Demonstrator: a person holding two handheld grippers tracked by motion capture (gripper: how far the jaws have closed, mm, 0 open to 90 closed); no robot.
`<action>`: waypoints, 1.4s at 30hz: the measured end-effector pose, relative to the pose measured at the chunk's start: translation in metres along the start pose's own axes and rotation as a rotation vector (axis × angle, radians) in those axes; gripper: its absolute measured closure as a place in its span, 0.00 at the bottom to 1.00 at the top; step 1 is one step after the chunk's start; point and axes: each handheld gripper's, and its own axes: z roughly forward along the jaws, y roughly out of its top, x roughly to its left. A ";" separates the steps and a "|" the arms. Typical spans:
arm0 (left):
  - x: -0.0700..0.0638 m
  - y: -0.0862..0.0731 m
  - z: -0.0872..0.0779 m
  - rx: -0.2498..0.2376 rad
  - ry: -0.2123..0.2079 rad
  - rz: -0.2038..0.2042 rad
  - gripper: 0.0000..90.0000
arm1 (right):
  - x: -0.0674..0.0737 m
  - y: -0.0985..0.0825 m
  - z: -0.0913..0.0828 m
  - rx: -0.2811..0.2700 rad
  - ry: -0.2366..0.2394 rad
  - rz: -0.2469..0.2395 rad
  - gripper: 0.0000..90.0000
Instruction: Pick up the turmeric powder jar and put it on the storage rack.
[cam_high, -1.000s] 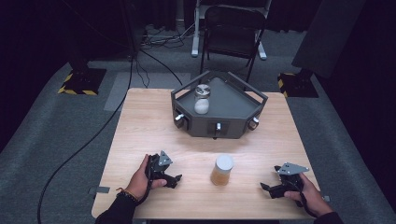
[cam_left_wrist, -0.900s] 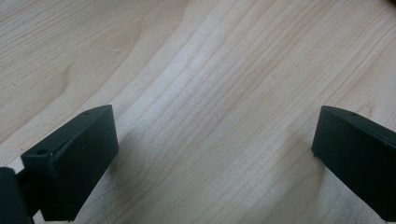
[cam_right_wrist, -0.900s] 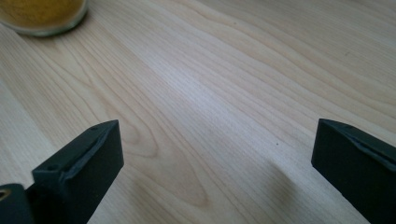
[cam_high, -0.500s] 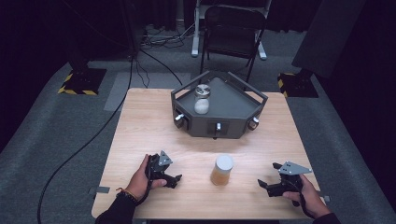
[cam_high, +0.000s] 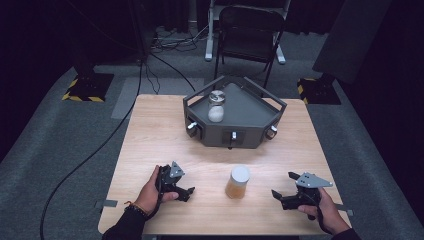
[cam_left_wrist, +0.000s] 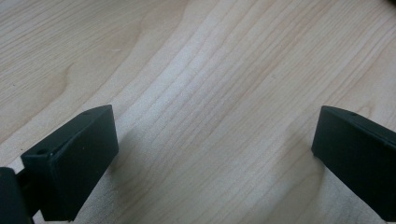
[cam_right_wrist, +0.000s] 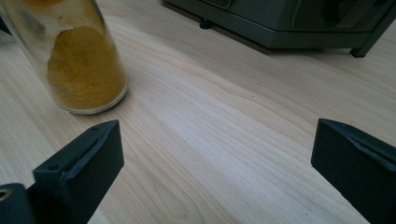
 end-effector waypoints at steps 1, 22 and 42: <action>0.000 0.000 0.000 0.000 0.000 0.000 0.00 | 0.002 0.001 0.001 0.001 0.001 -0.006 0.02; 0.000 0.000 0.000 -0.001 0.001 -0.002 0.00 | 0.023 0.008 0.016 -0.005 0.025 -0.050 0.02; 0.000 0.000 0.000 0.001 0.001 0.000 0.00 | 0.035 0.021 0.037 -0.030 0.059 -0.083 0.02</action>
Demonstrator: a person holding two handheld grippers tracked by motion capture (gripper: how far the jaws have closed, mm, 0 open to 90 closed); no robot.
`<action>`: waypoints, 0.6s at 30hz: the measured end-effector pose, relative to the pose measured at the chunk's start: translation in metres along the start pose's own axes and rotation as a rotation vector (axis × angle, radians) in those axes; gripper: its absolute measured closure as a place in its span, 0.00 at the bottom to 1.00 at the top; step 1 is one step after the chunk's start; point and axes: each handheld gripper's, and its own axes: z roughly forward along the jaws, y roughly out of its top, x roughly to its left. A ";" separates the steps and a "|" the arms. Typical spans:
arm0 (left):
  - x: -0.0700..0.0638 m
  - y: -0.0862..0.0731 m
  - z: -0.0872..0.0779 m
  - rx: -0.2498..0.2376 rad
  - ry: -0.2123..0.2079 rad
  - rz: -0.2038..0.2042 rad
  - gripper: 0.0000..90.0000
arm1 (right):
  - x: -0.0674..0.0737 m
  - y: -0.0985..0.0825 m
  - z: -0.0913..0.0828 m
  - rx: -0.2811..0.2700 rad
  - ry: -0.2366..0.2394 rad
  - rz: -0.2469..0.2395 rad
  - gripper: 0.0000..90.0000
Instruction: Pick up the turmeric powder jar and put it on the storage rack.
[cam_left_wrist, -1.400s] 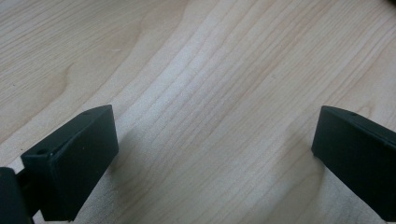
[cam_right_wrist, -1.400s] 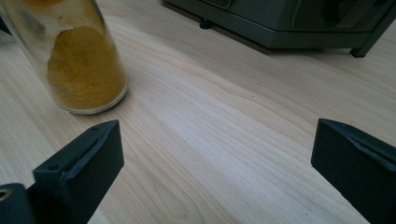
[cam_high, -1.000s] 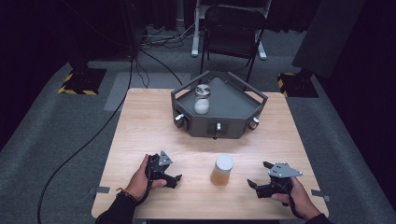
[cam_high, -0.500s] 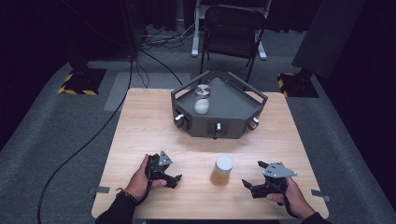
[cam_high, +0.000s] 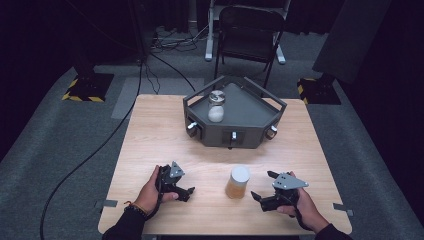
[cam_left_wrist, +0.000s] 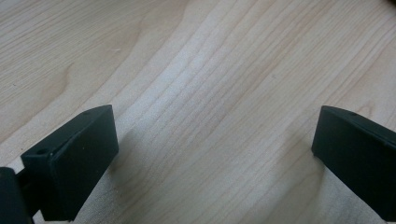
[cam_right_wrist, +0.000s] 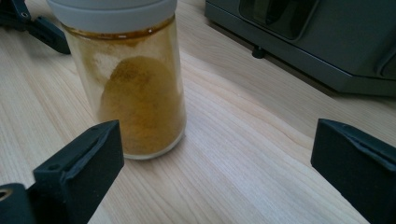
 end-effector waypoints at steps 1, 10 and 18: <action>0.000 0.000 0.000 0.000 0.000 0.000 0.00 | 0.000 0.001 0.001 0.000 0.003 -0.003 0.02; 0.000 0.000 0.000 0.000 0.000 0.000 0.00 | 0.002 0.006 0.011 -0.002 0.032 -0.004 0.02; 0.000 0.000 0.000 0.000 0.000 0.000 0.00 | 0.002 0.010 0.017 -0.012 0.066 0.015 0.02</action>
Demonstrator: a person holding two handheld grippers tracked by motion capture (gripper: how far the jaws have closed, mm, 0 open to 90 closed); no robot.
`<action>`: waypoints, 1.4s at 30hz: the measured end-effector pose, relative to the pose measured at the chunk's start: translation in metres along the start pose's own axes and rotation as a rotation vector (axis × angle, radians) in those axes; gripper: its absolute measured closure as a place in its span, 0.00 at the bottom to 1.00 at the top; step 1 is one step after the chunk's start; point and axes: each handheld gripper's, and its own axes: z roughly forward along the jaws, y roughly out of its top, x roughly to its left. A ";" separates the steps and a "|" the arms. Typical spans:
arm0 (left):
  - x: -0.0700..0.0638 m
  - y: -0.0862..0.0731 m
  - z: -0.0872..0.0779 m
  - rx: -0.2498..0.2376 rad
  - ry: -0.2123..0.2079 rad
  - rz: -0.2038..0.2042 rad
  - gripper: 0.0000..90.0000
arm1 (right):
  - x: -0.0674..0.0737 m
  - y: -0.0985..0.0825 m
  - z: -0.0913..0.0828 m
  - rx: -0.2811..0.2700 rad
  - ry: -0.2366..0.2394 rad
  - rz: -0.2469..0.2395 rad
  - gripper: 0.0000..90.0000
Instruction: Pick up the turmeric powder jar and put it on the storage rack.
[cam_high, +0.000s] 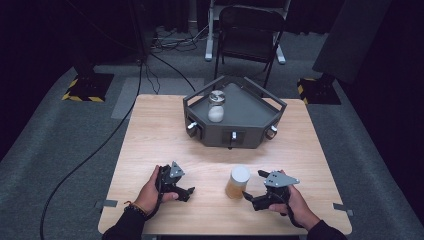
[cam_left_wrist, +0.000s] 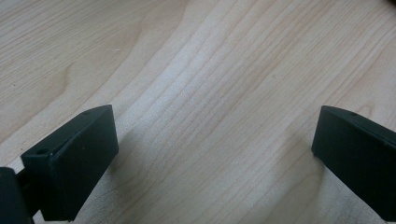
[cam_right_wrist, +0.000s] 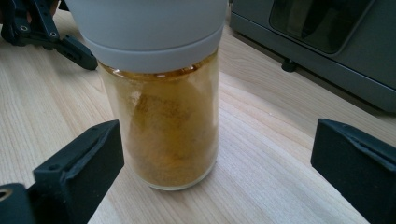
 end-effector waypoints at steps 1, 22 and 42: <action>0.000 0.000 0.000 0.000 0.000 0.000 0.00 | 0.001 0.000 0.001 0.001 0.000 -0.001 0.02; 0.000 0.000 0.000 0.000 -0.002 0.000 0.00 | 0.010 0.009 0.019 -0.050 0.031 0.009 0.07; 0.000 0.000 0.000 0.000 -0.002 0.000 0.00 | 0.014 0.004 0.027 -0.152 0.043 0.002 0.36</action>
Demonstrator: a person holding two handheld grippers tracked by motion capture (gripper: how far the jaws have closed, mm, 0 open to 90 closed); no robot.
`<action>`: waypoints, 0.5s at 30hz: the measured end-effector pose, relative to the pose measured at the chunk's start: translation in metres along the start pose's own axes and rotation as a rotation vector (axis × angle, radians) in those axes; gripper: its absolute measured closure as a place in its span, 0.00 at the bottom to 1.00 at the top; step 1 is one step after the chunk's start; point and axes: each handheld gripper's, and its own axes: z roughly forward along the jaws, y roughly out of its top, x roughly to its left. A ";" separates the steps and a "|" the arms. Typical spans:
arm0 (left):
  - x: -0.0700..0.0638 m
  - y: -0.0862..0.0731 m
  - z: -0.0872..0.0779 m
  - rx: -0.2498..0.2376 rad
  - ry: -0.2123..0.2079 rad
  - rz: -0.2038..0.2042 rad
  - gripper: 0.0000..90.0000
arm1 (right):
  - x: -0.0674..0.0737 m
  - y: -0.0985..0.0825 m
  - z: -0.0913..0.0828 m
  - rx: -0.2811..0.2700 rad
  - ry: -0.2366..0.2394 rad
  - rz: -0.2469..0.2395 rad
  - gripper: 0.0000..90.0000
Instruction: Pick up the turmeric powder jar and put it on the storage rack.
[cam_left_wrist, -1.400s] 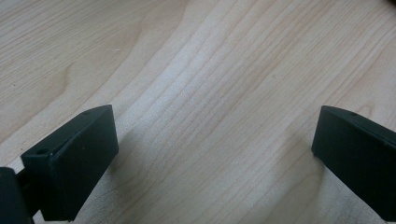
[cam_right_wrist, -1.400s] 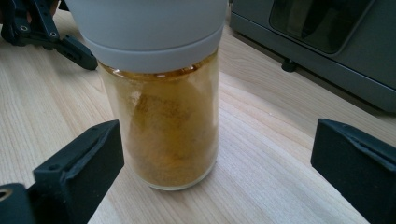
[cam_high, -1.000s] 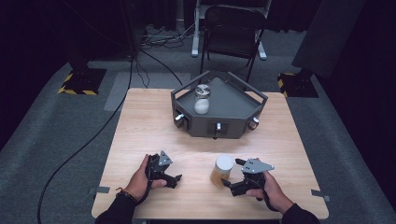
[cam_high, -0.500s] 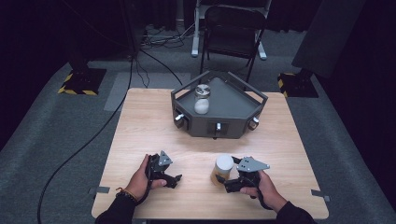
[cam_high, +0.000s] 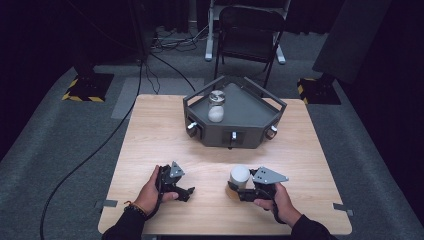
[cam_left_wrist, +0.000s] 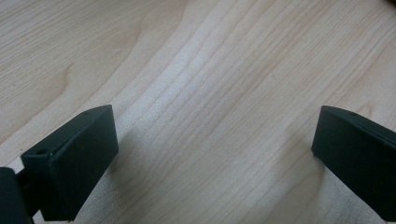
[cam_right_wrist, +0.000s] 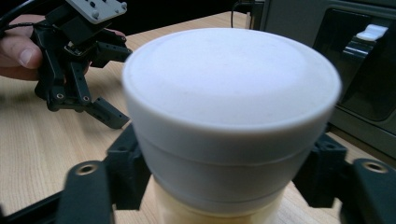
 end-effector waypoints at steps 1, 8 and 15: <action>0.000 0.000 0.000 0.000 0.000 0.000 0.00 | 0.001 0.000 0.000 0.000 -0.004 -0.002 0.37; 0.000 0.000 0.000 0.000 0.000 0.001 0.00 | 0.000 0.001 0.000 -0.003 -0.002 0.003 0.37; 0.000 0.000 0.000 0.000 0.000 0.000 0.00 | 0.005 0.002 0.000 -0.010 -0.024 -0.002 0.37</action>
